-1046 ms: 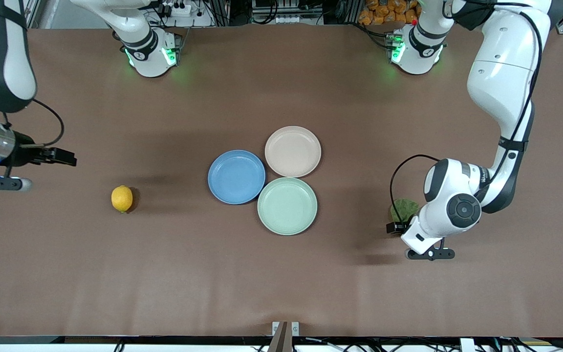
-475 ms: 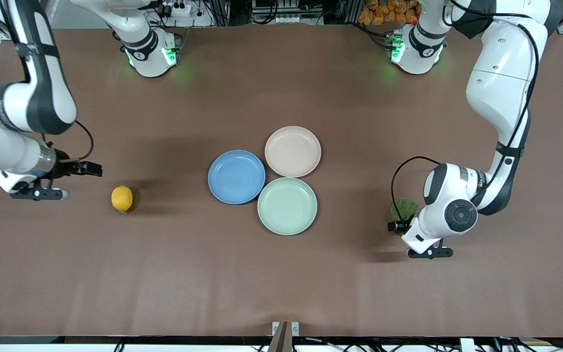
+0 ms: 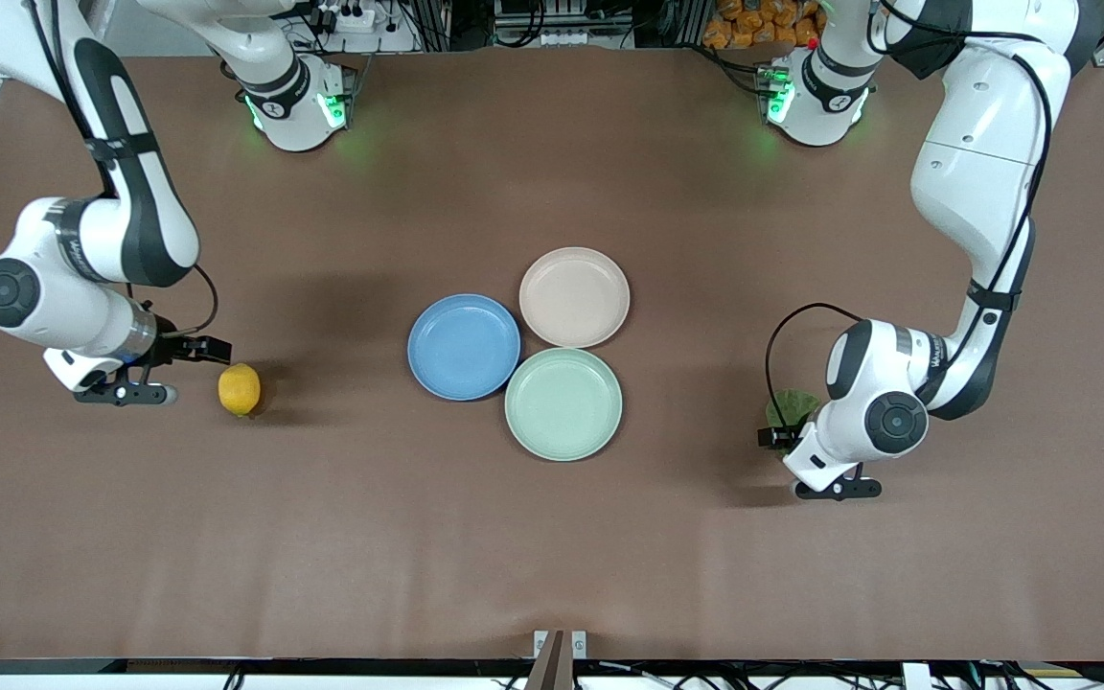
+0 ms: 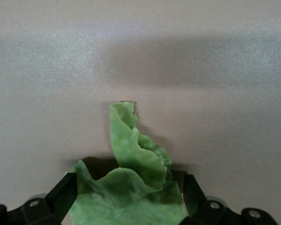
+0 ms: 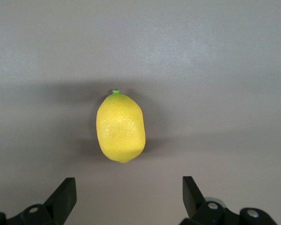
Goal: Place lemon and lettuce in plates
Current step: 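Lift the lettuce with the left gripper while the right gripper grasps the lemon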
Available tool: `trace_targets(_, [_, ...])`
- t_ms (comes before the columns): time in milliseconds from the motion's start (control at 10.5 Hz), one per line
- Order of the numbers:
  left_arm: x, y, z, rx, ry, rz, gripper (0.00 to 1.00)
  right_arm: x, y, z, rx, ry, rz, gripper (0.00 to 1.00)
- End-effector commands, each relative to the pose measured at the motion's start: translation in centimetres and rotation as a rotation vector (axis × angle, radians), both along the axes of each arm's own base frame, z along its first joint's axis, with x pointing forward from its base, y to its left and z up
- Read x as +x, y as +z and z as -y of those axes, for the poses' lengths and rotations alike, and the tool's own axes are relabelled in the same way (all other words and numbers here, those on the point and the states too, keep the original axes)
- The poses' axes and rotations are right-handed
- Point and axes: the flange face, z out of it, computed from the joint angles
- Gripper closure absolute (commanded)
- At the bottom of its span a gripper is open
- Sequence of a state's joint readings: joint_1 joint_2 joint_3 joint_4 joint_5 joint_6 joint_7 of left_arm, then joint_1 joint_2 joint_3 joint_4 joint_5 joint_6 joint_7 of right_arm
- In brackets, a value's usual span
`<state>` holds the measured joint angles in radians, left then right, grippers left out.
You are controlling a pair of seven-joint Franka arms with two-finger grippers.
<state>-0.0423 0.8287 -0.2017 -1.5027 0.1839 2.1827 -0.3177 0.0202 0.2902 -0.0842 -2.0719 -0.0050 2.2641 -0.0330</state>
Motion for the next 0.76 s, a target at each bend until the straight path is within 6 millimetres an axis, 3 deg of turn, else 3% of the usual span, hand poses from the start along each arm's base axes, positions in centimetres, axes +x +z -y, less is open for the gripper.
trace_targets(0, [0.2, 0.4, -0.1, 0.019, 0.009, 0.031, 0.54, -0.7, -1.8, -0.2, -0.002, 0.011, 0.021, 0.00])
trace_targets(95, [0.4, 0.7, -0.5, 0.017, 0.020, 0.035, 1.00, -1.0, -2.8, -0.3, -0.002, 0.011, 0.035, 0.00])
trace_targets(475, [0.6, 1.2, -0.5, 0.018, 0.031, 0.045, 1.00, -0.7, -7.0, -2.0, 0.027, -0.013, 0.072, 0.00])
trace_targets(665, [0.8, 2.1, 0.0, 0.015, 0.025, 0.059, 1.00, -0.7, -8.0, -2.2, 0.023, -0.004, 0.075, 0.00])
